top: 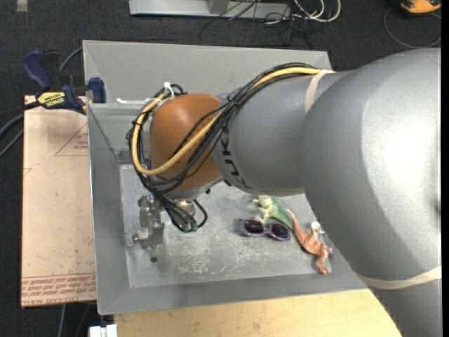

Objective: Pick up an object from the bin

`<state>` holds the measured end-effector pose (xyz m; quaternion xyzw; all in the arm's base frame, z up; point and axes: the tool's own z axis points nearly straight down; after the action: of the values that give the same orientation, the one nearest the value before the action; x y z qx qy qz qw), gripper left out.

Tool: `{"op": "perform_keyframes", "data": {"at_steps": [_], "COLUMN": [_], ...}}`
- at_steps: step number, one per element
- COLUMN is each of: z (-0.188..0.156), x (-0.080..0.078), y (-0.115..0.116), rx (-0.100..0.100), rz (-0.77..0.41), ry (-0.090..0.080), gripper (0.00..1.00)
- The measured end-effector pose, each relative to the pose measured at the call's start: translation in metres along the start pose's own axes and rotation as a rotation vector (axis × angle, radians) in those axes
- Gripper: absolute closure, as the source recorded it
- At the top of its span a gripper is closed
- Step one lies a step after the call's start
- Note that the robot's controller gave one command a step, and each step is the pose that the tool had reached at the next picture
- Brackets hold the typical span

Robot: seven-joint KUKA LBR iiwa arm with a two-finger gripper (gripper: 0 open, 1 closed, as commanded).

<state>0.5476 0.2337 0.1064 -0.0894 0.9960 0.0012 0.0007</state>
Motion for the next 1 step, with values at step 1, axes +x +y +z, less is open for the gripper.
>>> {"op": "perform_keyframes", "data": {"at_steps": [1], "z": [0.0001], "x": [0.0], "y": [-0.0002], "rx": [0.0], "rz": [0.0], "ry": [0.0], "gripper": [1.0]}}
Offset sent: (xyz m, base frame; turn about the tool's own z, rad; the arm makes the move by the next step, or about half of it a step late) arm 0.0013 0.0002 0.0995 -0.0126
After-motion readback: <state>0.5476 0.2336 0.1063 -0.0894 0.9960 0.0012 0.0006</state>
